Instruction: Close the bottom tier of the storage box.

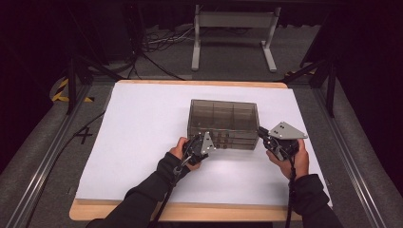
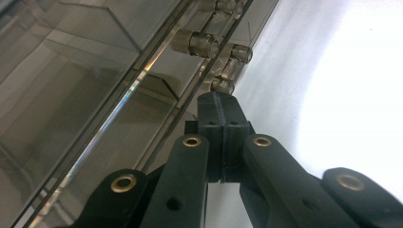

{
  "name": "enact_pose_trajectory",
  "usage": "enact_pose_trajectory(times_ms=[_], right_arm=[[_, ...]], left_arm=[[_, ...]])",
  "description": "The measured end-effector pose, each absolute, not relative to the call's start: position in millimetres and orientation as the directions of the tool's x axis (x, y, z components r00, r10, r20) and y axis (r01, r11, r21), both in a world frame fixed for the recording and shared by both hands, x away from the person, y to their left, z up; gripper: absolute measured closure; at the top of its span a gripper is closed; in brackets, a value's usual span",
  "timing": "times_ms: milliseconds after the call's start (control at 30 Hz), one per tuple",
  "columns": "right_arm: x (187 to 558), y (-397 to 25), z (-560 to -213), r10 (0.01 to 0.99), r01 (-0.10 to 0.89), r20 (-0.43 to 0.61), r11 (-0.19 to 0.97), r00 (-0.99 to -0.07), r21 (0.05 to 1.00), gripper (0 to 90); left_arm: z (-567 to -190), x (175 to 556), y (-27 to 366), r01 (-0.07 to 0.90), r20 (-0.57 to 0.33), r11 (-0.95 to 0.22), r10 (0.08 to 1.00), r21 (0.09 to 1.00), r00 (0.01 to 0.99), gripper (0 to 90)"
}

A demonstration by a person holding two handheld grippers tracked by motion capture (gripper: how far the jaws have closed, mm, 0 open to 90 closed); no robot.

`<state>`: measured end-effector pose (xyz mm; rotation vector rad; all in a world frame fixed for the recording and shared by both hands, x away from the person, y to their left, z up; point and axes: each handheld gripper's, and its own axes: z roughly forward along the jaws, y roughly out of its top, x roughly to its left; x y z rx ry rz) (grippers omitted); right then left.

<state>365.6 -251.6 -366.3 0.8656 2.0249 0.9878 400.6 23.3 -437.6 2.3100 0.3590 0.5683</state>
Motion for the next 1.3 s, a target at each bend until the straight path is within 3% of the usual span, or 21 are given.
enact_pose_trajectory(times_ms=[800,1300], right_arm=[[353.0,-252.5,-366.6,0.774,0.239,-0.326,0.514,-0.543,0.824,79.5],[345.5,-252.1,-375.7,0.749,0.245,-0.343,0.551,-0.567,0.798,73.9]], left_arm=[[-428.9,389.9,31.5,0.063,0.306,-0.704,0.385,0.708,0.871,86.5],[-426.5,383.0,39.8,0.043,0.316,-0.718,0.359,0.694,0.878,73.3]])
